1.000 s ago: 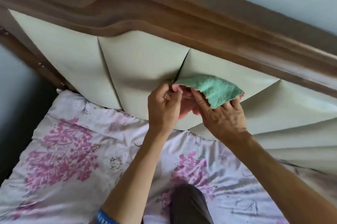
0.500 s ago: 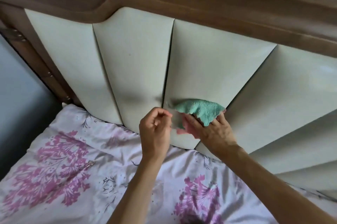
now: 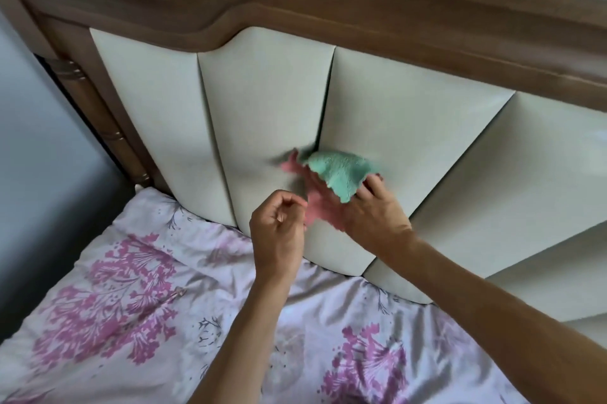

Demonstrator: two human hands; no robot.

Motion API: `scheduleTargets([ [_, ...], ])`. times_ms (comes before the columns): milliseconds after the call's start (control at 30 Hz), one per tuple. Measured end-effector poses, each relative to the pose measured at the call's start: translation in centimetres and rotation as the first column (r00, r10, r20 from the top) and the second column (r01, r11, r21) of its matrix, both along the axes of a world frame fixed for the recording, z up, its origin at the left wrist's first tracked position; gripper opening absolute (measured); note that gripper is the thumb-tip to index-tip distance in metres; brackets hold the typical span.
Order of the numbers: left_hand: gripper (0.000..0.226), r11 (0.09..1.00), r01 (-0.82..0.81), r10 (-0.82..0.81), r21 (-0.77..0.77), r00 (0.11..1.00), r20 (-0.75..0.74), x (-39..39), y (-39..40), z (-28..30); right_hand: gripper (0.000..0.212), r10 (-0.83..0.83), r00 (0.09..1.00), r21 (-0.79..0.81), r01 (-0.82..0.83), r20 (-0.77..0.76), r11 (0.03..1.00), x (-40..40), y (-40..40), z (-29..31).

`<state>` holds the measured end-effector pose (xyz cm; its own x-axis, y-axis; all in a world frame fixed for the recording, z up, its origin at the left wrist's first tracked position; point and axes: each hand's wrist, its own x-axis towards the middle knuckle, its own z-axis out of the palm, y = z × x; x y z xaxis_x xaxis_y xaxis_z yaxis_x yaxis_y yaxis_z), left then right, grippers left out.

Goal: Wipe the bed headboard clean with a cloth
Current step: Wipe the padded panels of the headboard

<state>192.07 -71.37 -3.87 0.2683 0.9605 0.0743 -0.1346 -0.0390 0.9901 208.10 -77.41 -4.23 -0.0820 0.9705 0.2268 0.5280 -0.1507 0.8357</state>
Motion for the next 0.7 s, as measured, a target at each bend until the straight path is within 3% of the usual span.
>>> scheduleTargets([
  [33, 0.017, 1.0, 0.002, -0.002, 0.009, 1.0, -0.006, -0.3, 0.1, 0.0, 0.069, -0.028, 1.0, -0.129, 0.029, 0.011, 0.991, -0.3, -0.8, -0.5],
  [100, 0.017, 0.999, 0.011, -0.009, 0.038, 0.999, -0.032, -1.1, 0.2, 0.2, 0.067, -0.007, 1.0, -0.207, 0.001, -0.027, 0.978, -0.7, -1.3, 0.2],
  [200, 0.015, 1.0, 0.004, -0.003, 0.031, 1.0, -0.02, -1.8, 0.8, 0.2, 0.082, 0.093, 0.99, 0.094, -0.083, -0.107, 0.992, 0.5, -1.0, 3.2],
  [267, 0.017, 0.999, -0.029, 0.029, 0.016, 1.0, 0.006, -1.5, 1.3, 0.0, 0.08, 0.186, 0.963, 0.356, -0.107, -0.196, 0.928, 1.5, -0.1, 6.4],
  [400, 0.018, 0.998, -0.052, 0.055, -0.038, 0.997, 0.057, -0.2, 1.4, -0.7, 0.066, 0.143, 0.973, 0.405, -0.059, -0.183, 0.912, 0.7, 1.0, 5.8],
  [467, 0.019, 0.998, -0.049, 0.051, -0.048, 0.998, 0.032, -0.1, 0.8, -1.3, 0.071, 0.101, 0.984, 0.24, -0.063, -0.148, 0.969, 0.7, 1.0, 3.0],
  [533, 0.018, 0.998, -0.031, 0.033, -0.055, 0.999, 0.024, -0.7, -0.3, -1.8, 0.085, 0.014, 0.996, -0.077, -0.02, -0.083, 0.997, 1.1, 0.0, -0.9],
  [633, 0.017, 0.999, 0.035, -0.036, -0.014, 0.999, -0.039, -2.5, -1.6, -3.0, 0.071, -0.051, 0.999, -0.418, 0.046, -0.002, 0.907, -0.6, -1.4, -5.3],
  [700, 0.014, 0.999, 0.052, -0.053, -0.014, 0.996, -0.073, -3.5, -1.7, -4.0, 0.069, -0.086, 0.992, -0.605, 0.014, -0.09, 0.796, -0.9, -2.3, -6.6],
])
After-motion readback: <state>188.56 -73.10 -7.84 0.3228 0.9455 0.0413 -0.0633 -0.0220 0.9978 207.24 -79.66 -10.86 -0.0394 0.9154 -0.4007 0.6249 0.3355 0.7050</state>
